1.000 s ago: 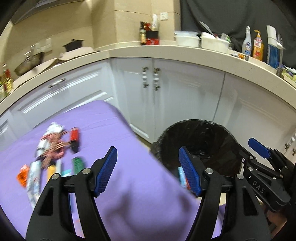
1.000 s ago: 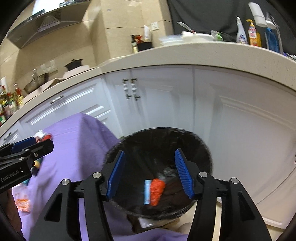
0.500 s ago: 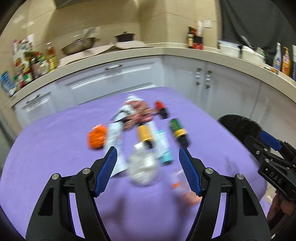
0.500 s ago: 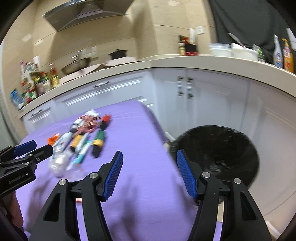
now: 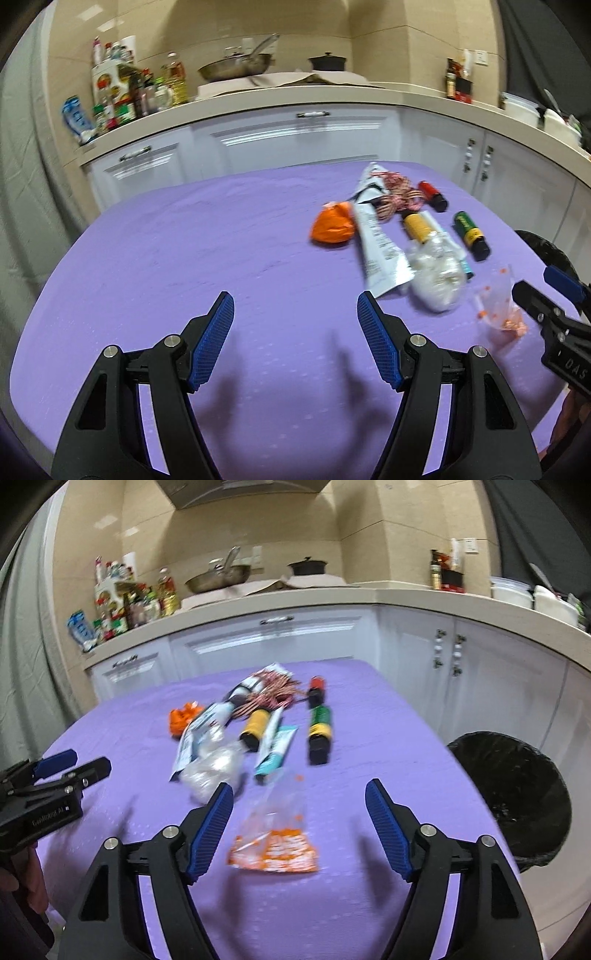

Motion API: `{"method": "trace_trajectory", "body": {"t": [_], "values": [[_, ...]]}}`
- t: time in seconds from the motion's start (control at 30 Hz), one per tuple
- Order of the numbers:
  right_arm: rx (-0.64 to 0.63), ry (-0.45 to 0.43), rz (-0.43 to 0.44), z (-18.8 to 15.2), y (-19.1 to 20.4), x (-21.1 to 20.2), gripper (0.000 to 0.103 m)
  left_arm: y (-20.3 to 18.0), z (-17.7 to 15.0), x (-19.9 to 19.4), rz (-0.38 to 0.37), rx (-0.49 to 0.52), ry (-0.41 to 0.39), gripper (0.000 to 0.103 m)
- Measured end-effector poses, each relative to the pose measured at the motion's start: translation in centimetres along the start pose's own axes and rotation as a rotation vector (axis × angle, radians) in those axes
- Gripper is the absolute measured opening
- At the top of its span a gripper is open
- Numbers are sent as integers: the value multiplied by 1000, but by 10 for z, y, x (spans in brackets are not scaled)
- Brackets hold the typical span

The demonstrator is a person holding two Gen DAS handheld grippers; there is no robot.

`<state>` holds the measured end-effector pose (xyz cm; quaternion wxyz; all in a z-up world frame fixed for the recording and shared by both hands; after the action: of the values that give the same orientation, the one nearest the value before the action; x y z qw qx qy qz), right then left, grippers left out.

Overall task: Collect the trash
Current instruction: 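Return to the table and grasp the clear snack bag with right tool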

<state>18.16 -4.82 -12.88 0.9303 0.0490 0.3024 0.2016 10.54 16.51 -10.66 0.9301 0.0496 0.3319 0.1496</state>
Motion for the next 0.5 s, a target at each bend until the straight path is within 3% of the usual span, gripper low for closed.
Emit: {"method": "trace_trajectory", "body": {"t": [0.3, 0.37, 0.5], "values": [[-19, 88, -44, -16, -1, 18, 72, 7, -11, 6, -18, -29, 18, 67], [-15, 106, -43, -19, -3, 20, 55, 2, -11, 6, -33, -24, 16, 67], [-5, 114, -32, -21, -8, 21, 39, -10, -9, 7, -59, -12, 14, 67]]}}
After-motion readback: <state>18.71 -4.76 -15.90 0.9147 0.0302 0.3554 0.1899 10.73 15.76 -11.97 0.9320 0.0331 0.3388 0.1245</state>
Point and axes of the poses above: each gripper's, at about its wrist camera, not at the fingertips, and x roughly the way its jaws point, y to its left, z to its top, the point moved 8 cm from there along x, roughly the way its jaws point, and after that the axes turned 8 degrees about x, right-handed, at the moved point
